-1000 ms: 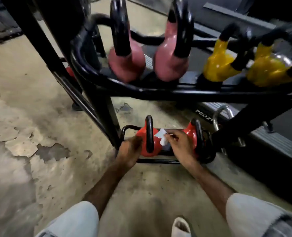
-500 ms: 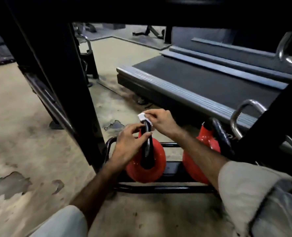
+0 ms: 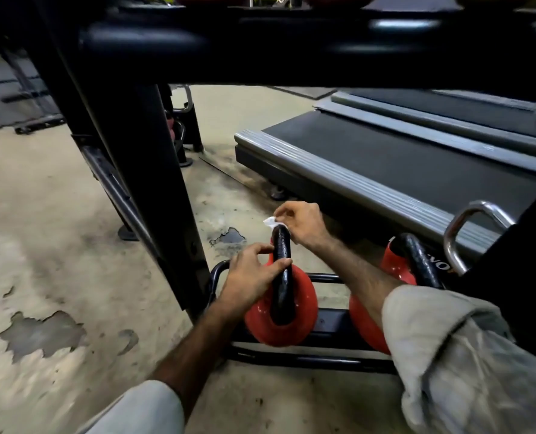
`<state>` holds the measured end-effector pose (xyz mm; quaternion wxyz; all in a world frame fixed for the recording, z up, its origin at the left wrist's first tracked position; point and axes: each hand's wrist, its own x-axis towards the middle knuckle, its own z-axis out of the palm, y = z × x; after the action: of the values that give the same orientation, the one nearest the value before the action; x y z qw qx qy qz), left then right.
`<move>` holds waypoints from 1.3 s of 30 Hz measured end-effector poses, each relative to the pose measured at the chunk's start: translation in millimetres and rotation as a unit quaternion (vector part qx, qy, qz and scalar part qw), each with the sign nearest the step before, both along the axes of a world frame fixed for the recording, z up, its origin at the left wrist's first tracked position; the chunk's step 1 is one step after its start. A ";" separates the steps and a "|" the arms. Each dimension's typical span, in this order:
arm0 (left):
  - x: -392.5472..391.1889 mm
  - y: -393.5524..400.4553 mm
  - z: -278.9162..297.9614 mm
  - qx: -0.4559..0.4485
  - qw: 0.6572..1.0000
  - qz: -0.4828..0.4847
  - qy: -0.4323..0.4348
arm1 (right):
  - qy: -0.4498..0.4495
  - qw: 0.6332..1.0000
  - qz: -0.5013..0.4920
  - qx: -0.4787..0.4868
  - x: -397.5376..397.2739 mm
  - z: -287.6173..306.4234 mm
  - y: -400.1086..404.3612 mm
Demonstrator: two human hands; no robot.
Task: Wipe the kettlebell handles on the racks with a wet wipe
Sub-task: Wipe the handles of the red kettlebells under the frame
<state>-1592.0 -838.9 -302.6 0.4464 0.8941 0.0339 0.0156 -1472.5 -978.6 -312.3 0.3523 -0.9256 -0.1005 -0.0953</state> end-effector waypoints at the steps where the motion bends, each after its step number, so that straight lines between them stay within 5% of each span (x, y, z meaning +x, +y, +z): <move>1: 0.2 -0.1 0.1 0.002 1.000 0.000 0.005 | 0.013 1.000 -0.001 0.011 1.6 -0.3 -0.2; 11: -0.8 -0.8 4.3 0.017 1.000 -0.008 0.008 | -0.058 0.995 0.082 0.008 -44.3 4.0 -21.2; 13: -1.6 -2.9 6.0 0.028 1.000 -0.010 0.006 | -0.011 0.995 0.102 -0.001 -33.4 11.4 -17.4; 19: -4.7 -9.4 8.6 0.050 0.999 -0.001 -0.005 | 0.197 0.949 0.156 -0.191 10.1 42.1 2.4; 27: -9.5 -12.8 11.2 0.042 0.999 0.016 0.026 | 0.063 0.901 0.262 -0.340 -14.0 59.8 13.8; 39: -7.4 -12.1 7.3 0.048 0.998 0.024 0.021 | 0.179 0.852 0.251 -0.424 9.4 66.2 41.4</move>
<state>-1599.3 -851.0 -295.3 0.4012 0.9137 0.0642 0.0091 -1463.1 -937.1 -246.1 -0.0504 -0.9294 -0.2954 0.2153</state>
